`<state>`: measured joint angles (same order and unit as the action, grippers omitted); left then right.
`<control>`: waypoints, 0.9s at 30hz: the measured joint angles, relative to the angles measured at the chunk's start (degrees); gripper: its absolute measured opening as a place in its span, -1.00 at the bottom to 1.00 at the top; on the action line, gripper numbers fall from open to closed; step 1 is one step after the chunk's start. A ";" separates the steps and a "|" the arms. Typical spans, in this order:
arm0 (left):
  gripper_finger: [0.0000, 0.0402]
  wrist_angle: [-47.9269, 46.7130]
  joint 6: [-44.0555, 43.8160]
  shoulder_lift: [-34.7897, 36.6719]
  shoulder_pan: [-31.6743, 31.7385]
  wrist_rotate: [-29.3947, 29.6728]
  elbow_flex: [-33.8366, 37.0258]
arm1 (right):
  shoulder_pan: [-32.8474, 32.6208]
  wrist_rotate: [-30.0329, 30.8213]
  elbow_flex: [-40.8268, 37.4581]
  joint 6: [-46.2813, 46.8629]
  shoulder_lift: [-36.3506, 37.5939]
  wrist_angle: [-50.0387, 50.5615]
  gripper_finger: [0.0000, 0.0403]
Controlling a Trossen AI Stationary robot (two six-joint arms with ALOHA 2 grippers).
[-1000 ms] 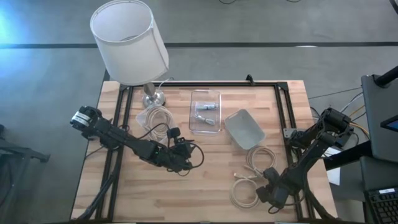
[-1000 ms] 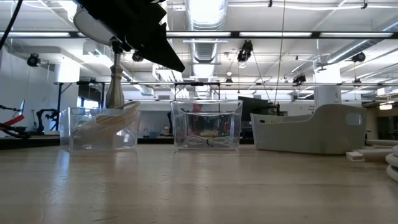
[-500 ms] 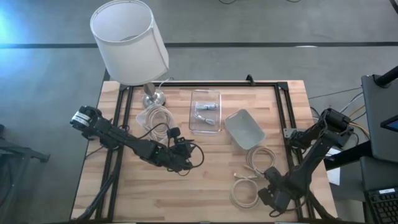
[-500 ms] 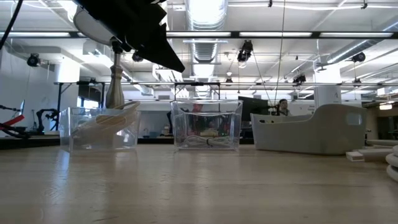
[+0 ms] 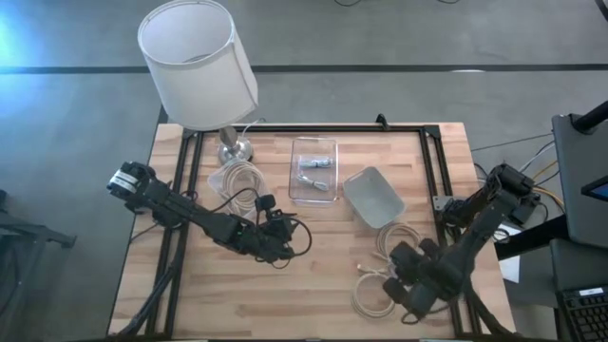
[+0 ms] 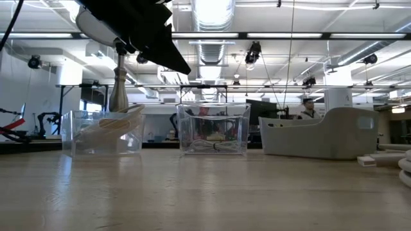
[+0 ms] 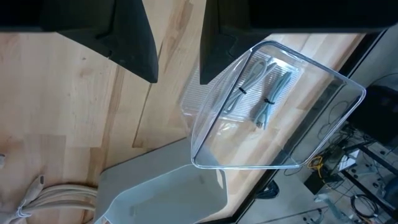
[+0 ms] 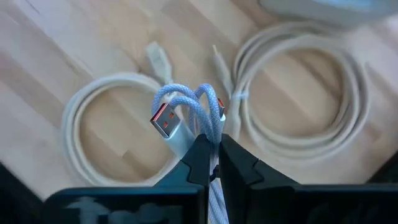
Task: Pick & Place USB Port
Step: Put the blue charger cable into the transparent bin
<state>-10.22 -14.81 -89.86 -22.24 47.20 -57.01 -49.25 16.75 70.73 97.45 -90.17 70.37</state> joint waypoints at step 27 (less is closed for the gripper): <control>-0.39 0.16 3.93 0.00 0.04 -7.14 -1.51 | 40.28 7.43 7.54 -74.83 0.07 -17.44 -0.94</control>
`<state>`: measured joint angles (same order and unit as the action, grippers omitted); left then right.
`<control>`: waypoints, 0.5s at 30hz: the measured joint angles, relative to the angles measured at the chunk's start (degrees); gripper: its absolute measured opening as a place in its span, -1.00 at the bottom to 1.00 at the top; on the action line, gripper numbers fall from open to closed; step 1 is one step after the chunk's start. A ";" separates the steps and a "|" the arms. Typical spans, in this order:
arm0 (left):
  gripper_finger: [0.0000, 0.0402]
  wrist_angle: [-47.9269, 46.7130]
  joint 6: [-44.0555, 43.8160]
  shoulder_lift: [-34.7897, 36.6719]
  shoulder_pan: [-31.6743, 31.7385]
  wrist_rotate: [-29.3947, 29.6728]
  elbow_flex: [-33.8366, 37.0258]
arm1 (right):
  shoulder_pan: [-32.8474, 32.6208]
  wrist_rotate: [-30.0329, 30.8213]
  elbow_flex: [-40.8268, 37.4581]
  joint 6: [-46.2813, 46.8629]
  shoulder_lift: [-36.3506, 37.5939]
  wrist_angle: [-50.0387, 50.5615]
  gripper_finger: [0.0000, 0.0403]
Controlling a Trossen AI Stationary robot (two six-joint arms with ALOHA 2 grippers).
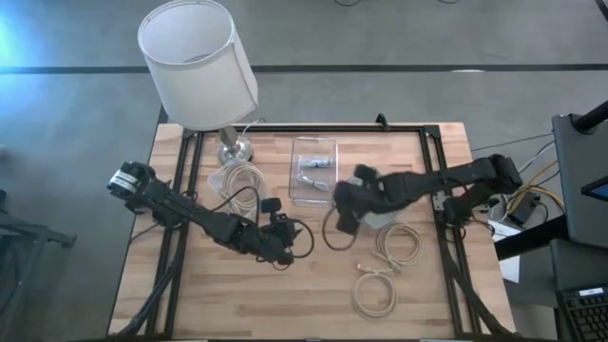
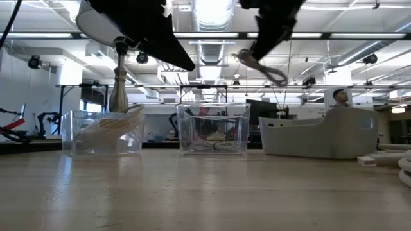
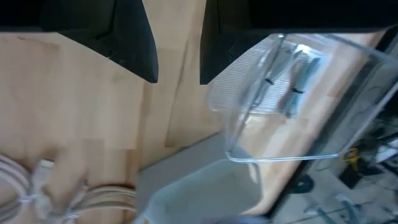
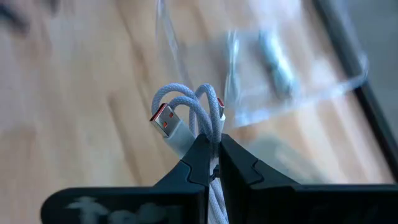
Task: Pick & Place USB Port
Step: Put the blue charger cable into the transparent bin
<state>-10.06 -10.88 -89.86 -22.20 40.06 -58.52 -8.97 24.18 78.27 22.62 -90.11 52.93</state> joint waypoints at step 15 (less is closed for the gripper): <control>-0.39 -0.04 0.47 0.00 0.00 -1.98 0.04 | 11.89 -10.23 -0.49 -22.26 -6.20 -25.85 -0.94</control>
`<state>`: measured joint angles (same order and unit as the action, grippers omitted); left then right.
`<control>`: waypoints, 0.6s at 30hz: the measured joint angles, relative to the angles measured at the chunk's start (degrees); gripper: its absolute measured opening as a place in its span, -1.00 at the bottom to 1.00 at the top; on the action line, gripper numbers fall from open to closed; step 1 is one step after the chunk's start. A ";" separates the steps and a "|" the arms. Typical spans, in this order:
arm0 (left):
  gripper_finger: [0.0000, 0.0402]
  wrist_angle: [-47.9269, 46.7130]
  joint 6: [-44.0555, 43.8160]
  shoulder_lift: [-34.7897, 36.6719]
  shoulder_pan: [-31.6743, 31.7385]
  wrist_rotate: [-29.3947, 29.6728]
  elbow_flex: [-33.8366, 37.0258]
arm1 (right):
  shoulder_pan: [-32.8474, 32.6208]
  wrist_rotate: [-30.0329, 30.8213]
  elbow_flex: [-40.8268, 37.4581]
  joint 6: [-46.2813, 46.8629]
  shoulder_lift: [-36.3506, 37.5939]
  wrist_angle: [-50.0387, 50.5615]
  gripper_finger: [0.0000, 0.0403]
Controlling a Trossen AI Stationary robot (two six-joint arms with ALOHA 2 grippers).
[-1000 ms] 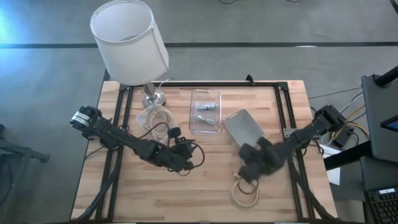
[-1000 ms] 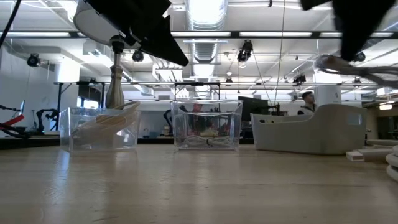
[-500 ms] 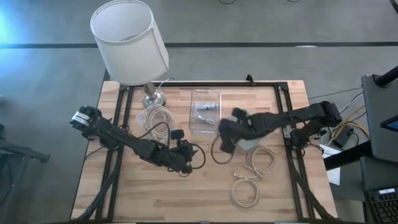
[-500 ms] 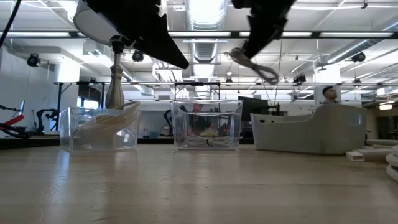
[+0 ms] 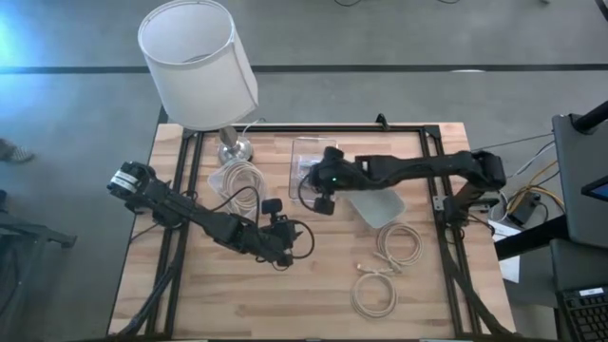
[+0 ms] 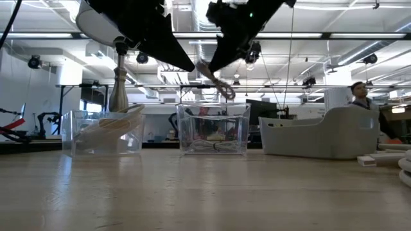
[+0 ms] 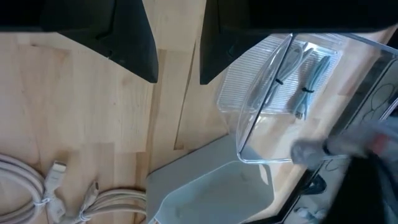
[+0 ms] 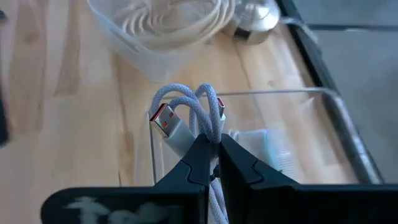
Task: Pick & Place USB Port
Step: Put the blue charger cable into the transparent bin
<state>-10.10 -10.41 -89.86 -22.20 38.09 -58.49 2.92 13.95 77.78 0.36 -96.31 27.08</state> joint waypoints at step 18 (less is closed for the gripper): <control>-0.39 0.01 -0.52 0.00 -0.04 -1.09 0.09 | 4.51 -5.07 0.39 3.98 -11.77 1.29 -0.93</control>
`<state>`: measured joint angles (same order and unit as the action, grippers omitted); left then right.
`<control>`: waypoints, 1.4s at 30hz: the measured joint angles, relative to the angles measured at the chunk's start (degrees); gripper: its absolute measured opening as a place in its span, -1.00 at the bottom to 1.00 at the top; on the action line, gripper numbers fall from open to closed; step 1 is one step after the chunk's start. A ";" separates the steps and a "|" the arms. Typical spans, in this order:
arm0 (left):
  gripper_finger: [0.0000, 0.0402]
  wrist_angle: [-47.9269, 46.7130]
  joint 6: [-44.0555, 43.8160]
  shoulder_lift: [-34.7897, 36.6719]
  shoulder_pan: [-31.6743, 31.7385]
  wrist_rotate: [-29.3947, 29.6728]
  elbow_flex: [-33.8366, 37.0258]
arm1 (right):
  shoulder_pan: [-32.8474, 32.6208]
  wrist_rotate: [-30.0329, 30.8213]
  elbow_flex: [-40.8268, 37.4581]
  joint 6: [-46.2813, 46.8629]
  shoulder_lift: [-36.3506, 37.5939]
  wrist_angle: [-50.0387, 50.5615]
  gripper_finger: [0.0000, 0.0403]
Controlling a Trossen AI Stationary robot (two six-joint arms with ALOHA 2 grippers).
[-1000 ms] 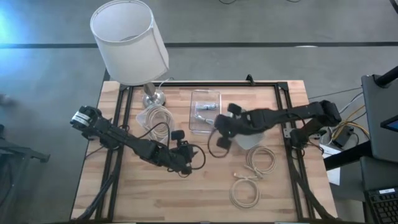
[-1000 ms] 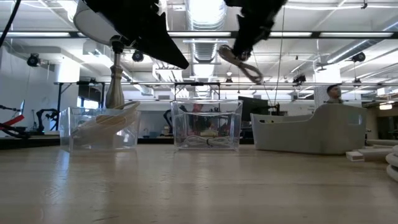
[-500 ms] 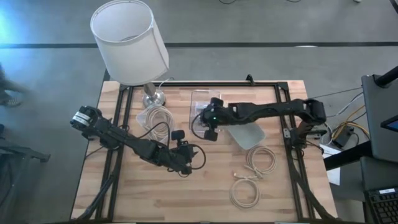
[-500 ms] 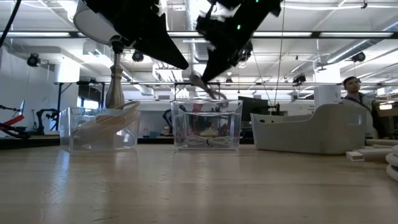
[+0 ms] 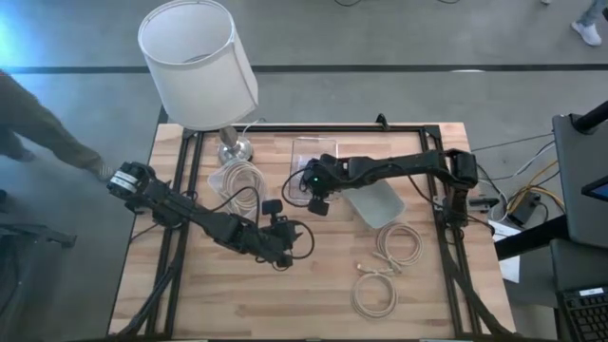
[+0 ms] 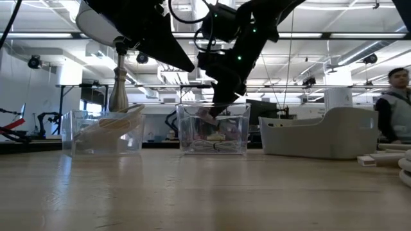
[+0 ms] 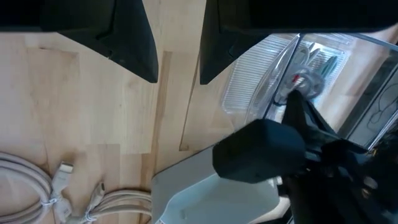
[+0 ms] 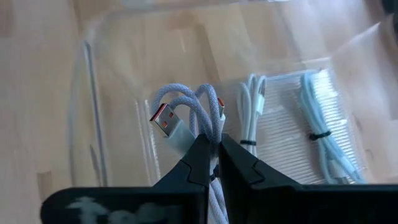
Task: Pick & Place USB Port
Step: Put the blue charger cable into the transparent bin, then put the brown HDMI cable into the brown bin
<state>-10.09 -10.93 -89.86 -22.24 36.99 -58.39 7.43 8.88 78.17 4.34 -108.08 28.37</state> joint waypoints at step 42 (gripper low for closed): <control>-0.39 0.16 -0.62 0.00 -0.02 0.07 0.13 | -0.35 -0.33 8.23 -0.11 2.27 10.61 -0.45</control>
<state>-9.93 -11.55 -89.86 -22.26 37.06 -58.26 7.08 8.55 86.40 4.23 -105.81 38.98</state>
